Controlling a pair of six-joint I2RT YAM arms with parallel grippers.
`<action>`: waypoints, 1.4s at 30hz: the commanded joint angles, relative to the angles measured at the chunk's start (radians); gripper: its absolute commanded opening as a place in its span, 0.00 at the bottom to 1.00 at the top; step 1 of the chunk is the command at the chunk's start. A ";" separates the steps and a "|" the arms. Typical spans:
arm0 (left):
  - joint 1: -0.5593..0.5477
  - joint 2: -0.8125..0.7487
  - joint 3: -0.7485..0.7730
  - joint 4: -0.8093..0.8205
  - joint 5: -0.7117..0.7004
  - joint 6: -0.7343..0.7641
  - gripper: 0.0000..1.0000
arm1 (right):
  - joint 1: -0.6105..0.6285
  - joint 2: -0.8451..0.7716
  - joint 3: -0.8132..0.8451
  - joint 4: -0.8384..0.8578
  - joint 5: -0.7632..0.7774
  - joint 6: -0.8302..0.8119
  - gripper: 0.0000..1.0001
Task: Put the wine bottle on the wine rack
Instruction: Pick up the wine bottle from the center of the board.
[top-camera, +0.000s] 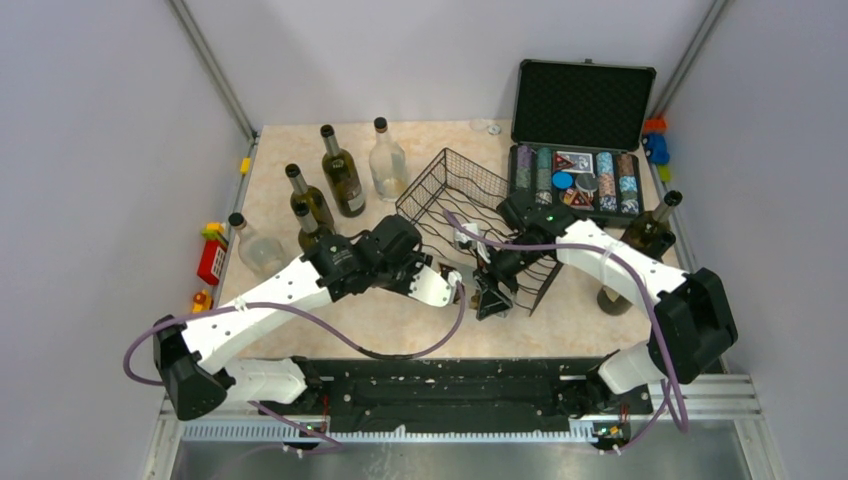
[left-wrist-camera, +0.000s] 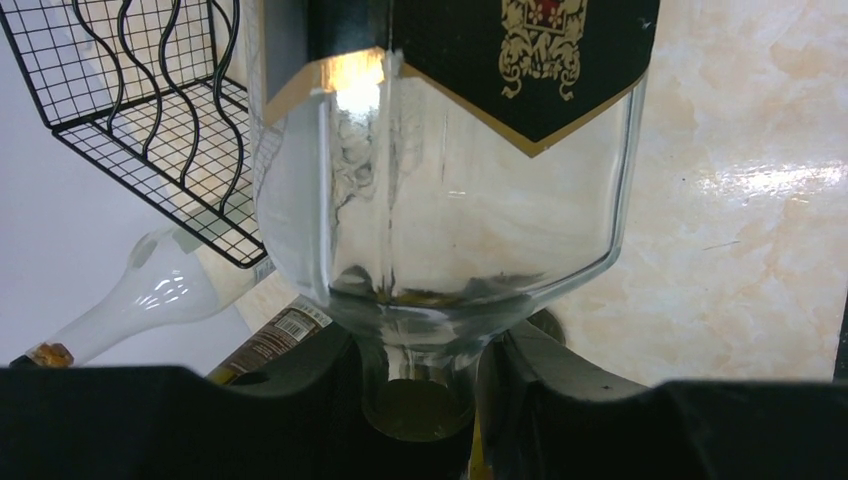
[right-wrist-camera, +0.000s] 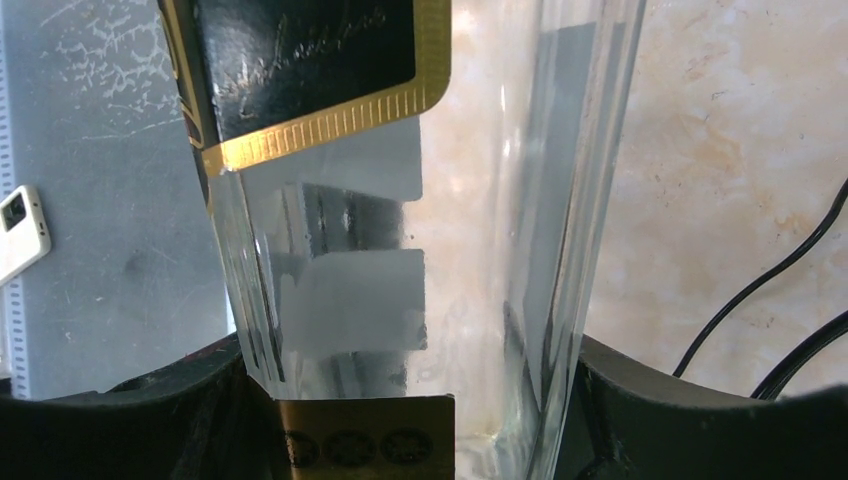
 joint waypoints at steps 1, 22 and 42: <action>0.005 -0.073 -0.036 0.074 -0.018 -0.099 0.00 | 0.013 -0.054 0.077 0.061 -0.096 -0.011 0.56; 0.082 -0.250 -0.148 0.108 0.076 -0.296 0.00 | 0.003 -0.121 0.081 0.032 0.042 -0.017 0.99; 0.217 -0.343 -0.395 0.262 0.173 -0.556 0.00 | -0.106 -0.255 0.099 0.001 0.069 -0.028 0.99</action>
